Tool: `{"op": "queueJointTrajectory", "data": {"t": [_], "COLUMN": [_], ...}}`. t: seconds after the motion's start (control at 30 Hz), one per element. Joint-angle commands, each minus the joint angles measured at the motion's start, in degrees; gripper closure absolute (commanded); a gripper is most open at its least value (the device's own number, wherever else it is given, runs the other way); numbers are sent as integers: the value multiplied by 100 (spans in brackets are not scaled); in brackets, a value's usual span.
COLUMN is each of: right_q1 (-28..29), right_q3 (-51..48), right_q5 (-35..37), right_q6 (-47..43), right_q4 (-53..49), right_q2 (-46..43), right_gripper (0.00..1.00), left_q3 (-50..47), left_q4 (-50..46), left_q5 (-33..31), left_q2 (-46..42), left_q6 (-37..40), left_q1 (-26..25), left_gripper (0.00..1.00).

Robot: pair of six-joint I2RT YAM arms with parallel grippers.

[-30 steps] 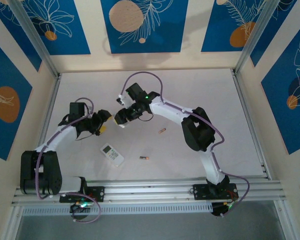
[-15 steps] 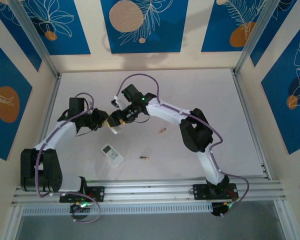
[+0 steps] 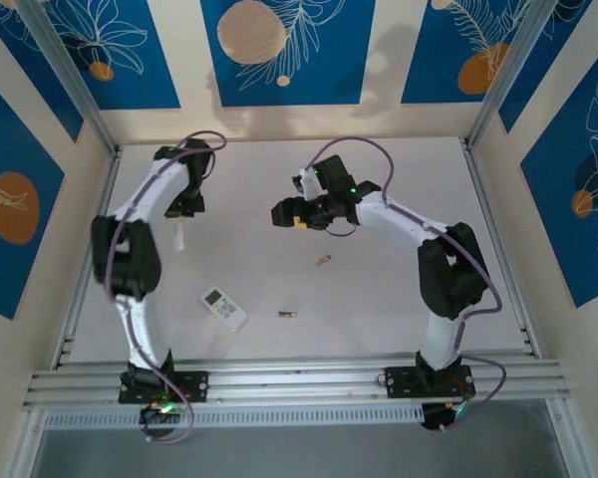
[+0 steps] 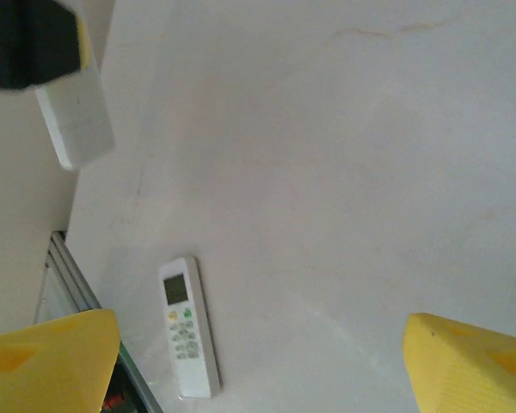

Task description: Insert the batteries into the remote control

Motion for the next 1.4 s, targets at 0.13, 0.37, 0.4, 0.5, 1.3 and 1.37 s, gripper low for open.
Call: {"op": "queueJointTrajectory", "data": {"t": [0.13, 0.37, 0.4, 0.5, 1.3, 1.37], "right_q1": [-2, -15, -2, 18, 3555, 3633], "right_q3": [-375, -734, -796, -910, 1743, 1928], "right_q5": [345, 352, 356, 462, 3361, 3289], "right_q6": [-296, -239, -201, -171, -1022, -982], "right_q4": [-467, -497, -490, -568, -2032, -2199], "right_q2": [-601, -1159, -1233, -1412, 1767, 1977], "right_gripper": [13, 13, 13, 13, 5, 4], "left_q3": [2230, 4045, 4119, 4132, -3965, -4318], "left_q4": [-1443, -1512, -1408, -1064, 2713, 2789], "left_q5": [-1528, -1104, -966, -390, 4819, 4956], "left_q2": [1919, 3318, 3364, 3257, -4808, -5031], "left_q6": [247, 254, 273, 283, -1054, -1133], "left_q1": [-365, -421, -440, -449, 2039, 2200], "left_gripper": [88, 80, 76, 70, 9, 9]}}
